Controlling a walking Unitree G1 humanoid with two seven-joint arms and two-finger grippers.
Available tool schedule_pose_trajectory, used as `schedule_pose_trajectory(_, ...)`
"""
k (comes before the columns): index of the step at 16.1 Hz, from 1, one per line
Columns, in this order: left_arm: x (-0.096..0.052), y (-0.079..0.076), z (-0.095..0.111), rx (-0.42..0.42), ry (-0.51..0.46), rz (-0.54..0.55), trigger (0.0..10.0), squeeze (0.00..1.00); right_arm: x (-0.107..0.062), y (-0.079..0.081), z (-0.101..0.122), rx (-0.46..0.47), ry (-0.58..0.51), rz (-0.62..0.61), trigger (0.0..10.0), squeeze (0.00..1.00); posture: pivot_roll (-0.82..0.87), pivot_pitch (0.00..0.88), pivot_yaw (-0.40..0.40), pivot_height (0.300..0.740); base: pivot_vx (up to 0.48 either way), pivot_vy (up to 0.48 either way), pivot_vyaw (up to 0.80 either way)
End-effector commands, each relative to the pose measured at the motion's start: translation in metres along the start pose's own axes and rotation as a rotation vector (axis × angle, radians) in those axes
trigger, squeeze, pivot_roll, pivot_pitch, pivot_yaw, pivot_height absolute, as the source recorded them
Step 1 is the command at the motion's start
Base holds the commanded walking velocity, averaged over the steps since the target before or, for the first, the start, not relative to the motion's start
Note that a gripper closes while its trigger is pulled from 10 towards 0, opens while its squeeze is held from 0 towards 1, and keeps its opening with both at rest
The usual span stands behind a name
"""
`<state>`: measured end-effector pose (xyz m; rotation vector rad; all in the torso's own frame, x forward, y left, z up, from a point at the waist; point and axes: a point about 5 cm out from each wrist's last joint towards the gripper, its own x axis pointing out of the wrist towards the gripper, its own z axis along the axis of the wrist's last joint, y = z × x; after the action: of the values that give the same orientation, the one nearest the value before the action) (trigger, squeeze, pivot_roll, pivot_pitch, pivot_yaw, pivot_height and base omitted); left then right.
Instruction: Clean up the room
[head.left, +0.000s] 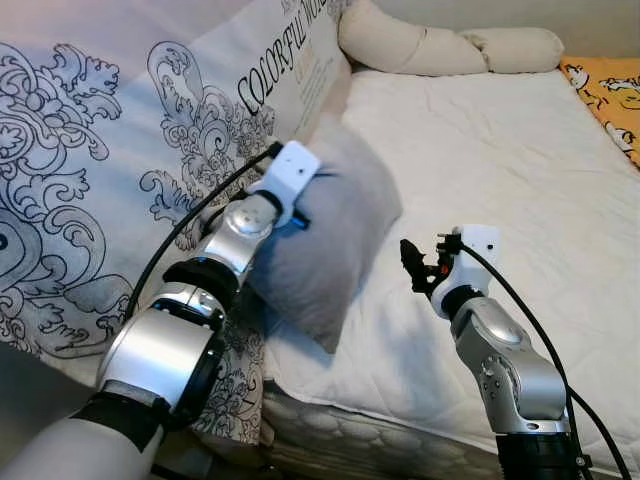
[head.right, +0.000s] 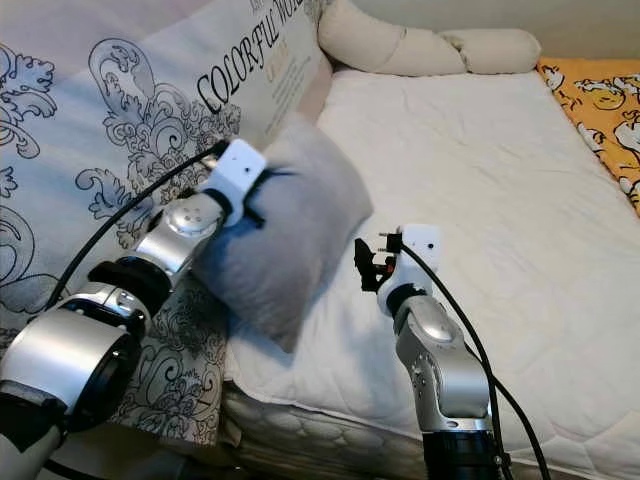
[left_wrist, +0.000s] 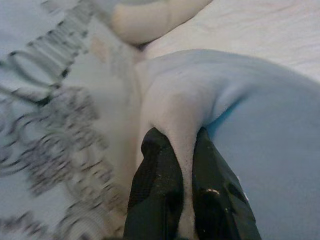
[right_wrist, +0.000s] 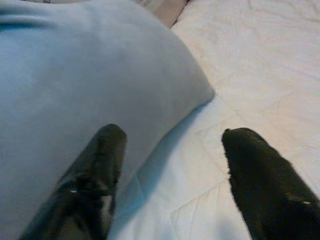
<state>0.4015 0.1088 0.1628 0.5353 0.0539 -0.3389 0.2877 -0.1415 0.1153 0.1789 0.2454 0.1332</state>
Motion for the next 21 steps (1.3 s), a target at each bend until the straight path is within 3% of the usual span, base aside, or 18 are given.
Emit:
schedule_pose_trajectory(1,0.0,0.018,0.006,0.012,-0.017,0.107,10.0,0.0,-0.002,0.003,0.003,-0.01,-0.009,0.005,10.0,1.0,-0.13,0.0,0.081,0.74,0.0,0.0,0.0)
schedule_pose_trajectory(3,-0.004,0.023,-0.004,0.037,0.005,0.203,10.0,0.0,-0.003,0.003,0.003,-0.014,-0.008,0.004,10.0,1.0,-0.14,0.0,0.082,0.74,0.0,0.0,0.0)
schedule_pose_trajectory(5,-0.006,0.019,-0.011,0.021,0.017,0.22,10.0,0.0,-0.003,0.002,0.002,-0.018,-0.007,0.001,10.0,1.0,-0.14,0.0,0.087,0.74,0.0,0.0,0.0)
schedule_pose_trajectory(7,-0.006,-0.003,-0.022,-0.006,0.054,0.164,10.0,0.0,-0.005,0.0,0.003,-0.023,-0.007,-0.006,10.0,1.0,-0.15,0.0,0.095,0.74,0.0,0.0,0.0)
schedule_pose_trajectory(10,-0.008,-0.012,-0.03,0.021,0.09,0.155,10.0,0.0,-0.005,0.001,0.003,-0.03,-0.01,0.007,10.0,1.0,-0.16,0.0,0.101,0.74,0.0,0.0,0.0)
schedule_pose_trajectory(11,-0.01,-0.016,-0.037,-0.023,0.114,0.11,10.0,0.0,-0.006,0.003,0.003,-0.029,-0.014,0.038,10.0,1.0,-0.16,0.0,0.1,0.74,0.0,0.0,0.0)
schedule_pose_trajectory(13,-0.01,-0.015,-0.038,-0.03,0.103,0.095,10.0,0.0,-0.007,0.005,0.002,-0.024,-0.015,0.051,10.0,1.0,-0.15,0.0,0.101,0.74,0.0,0.0,0.0)
schedule_pose_trajectory(14,-0.01,-0.012,-0.034,-0.064,0.059,0.08,10.0,1.0,-0.008,0.008,0.002,-0.001,-0.029,0.084,10.0,1.0,-0.15,0.0,0.099,0.74,0.0,0.0,0.0)
schedule_pose_trajectory(17,-0.011,-0.006,-0.02,-0.137,-0.068,0.03,10.0,1.0,-0.012,0.015,0.002,0.019,-0.056,0.204,10.0,1.0,-0.13,0.0,0.083,0.74,0.0,0.0,0.0)
schedule_pose_trajectory(19,-0.012,-0.003,-0.014,-0.184,-0.122,0.005,10.0,1.0,-0.015,0.01,0.004,-0.011,-0.056,0.254,10.0,1.0,-0.12,0.0,0.074,0.74,0.0,0.0,0.0)
schedule_pose_trajectory(21,-0.016,-0.001,-0.008,-0.227,-0.184,-0.075,10.0,1.0,-0.016,-0.008,0.011,-0.058,-0.061,0.26,10.0,1.0,-0.11,0.0,0.064,0.74,0.0,0.0,0.0)
